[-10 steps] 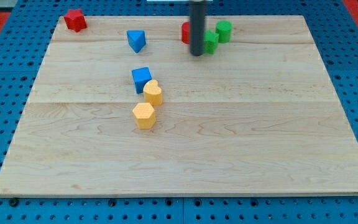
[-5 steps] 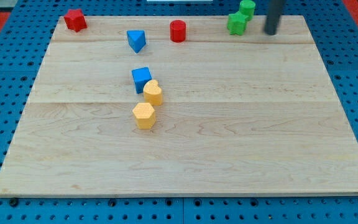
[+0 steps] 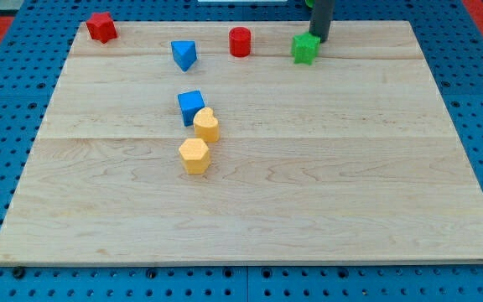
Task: Move the green star into the cube
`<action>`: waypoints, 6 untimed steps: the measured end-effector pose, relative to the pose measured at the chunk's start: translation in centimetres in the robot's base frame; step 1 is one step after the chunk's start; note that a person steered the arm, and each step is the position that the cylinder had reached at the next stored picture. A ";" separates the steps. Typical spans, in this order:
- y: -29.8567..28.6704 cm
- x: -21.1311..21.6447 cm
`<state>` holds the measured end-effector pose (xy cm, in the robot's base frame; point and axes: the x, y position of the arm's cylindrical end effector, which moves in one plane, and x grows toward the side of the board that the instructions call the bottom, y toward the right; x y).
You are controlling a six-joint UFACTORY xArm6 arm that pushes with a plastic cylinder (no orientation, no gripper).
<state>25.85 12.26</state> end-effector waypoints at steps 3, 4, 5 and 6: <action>-5.0 4.4; -5.4 2.0; -11.3 3.3; -18.9 8.6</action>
